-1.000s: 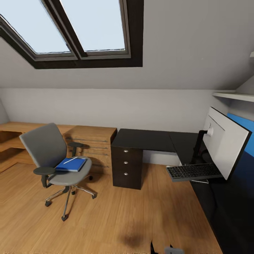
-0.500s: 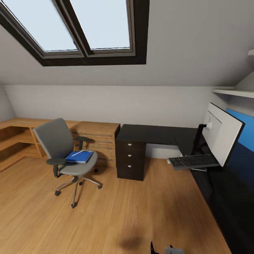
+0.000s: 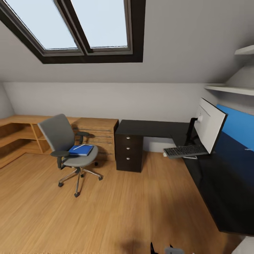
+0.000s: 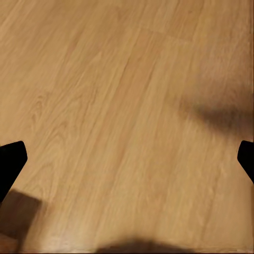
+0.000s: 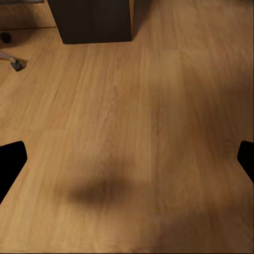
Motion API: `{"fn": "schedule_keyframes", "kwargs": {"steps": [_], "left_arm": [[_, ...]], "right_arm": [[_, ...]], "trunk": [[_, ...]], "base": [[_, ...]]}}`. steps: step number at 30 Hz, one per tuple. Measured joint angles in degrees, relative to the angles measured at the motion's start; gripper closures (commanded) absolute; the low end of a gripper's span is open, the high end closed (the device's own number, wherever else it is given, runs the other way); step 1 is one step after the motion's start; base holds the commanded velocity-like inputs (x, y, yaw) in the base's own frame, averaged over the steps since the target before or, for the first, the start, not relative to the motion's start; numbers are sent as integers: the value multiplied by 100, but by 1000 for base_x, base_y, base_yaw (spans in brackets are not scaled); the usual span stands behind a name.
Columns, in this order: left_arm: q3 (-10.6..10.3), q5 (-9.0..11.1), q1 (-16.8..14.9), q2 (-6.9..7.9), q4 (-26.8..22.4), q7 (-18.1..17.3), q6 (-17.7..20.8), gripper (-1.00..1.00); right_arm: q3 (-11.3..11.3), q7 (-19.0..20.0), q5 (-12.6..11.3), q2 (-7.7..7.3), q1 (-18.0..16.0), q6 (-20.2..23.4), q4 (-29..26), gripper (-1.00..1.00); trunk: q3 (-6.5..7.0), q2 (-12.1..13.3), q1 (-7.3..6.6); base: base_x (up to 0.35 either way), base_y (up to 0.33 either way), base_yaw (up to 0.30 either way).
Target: In the bedroom, organize the workspace by keeping the computer under the desk, ensuring the monitor is on the desk, placing the keyboard on the desk next to the monitor, placing the mouse on the desk next to the keyboard, moving the folder from the swivel chair onto the desk next to the mouse, stacking the notebook on top of the folder with the pen on top of the notebook, and positioning the swivel chair next to the desk.
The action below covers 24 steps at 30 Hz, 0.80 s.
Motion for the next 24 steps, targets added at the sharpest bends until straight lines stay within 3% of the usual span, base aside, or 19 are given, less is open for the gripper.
{"fn": "schedule_keyframes", "kwargs": {"steps": [24], "left_arm": [[-12,4,0,26,71,-13,39,-100]], "right_arm": [[6,9,10,-9,0,-13,0,-100]], "trunk": [[-12,0,0]], "base": [[-336,-15,-290]]}}
